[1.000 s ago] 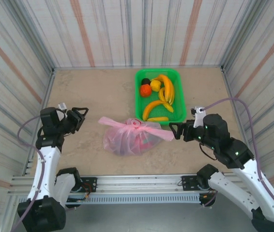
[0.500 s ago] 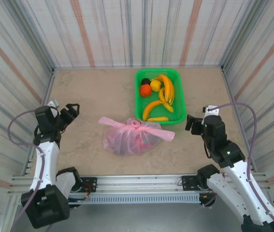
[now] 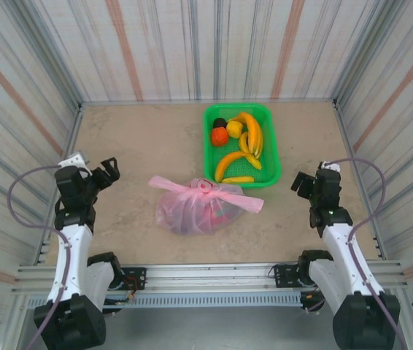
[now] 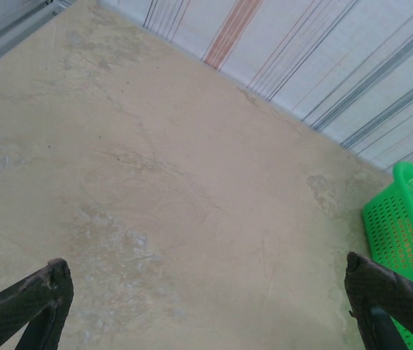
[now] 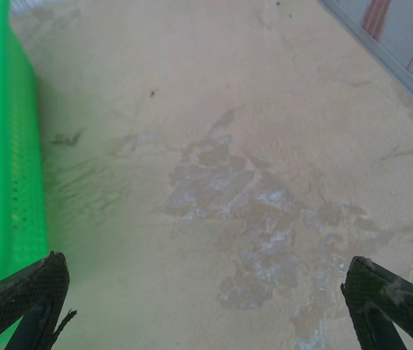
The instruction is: Place the fake fruits into the plastic bag and tie a complex knot
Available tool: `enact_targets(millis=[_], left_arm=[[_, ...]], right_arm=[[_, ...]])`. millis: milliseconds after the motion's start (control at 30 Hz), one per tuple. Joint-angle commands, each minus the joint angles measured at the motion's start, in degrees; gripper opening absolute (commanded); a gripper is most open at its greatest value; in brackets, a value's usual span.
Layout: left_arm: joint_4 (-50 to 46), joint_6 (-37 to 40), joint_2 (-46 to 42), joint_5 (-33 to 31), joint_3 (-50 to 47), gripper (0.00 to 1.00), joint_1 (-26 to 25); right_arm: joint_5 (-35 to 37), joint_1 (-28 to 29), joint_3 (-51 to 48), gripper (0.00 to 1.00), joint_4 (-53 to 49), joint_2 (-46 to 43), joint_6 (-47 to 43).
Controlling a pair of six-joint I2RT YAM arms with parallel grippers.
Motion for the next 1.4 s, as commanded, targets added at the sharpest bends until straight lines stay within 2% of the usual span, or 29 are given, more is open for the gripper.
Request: enact_targets(millis=[0,200,400,467,867,1033,1167,1367], left_arm=[[1.7,5.9,-1.0,-5.5,-1.8,0.99,-1.5],[3.2,6.3,0.7,-6.3,-3.1,0.99,-2.5],[4.3,7.0,2.5,-5.9,-3.9,0.99,-2.7],[4.5,7.1,3.0,-5.9,-4.0,0.99,-2.7],[5.9,6.9,5.7,-6.0,-4.6,0.99,-2.8],[7.7,7.0,6.6,-6.9,-5.7,0.98,-3.1],[9.6,8.6,8.2,-9.5,-5.9,0.99,-4.4],[15.3,13.3,13.1,-14.8,-6.2,0.99,-9.3]], right_arm=[[-2.9,-0.4,-1.2,0.99,12.9,5.4,-3.8],[-4.4,-0.4,-6.2,0.99,35.5,16.7,-6.7],[-9.7,-0.2,-8.0,0.99,51.3,27.4,-9.6],[-11.2,-0.2,-6.0,0.99,49.4,28.4,-11.9],[-10.8,0.1,-11.5,0.99,74.3,42.2,-14.4],[-11.1,0.4,-9.8,0.99,69.4,41.4,-15.1],[-9.8,-1.8,-1.6,0.99,55.1,42.3,-11.9],[-10.0,-2.1,-2.7,0.99,56.7,41.9,-11.3]])
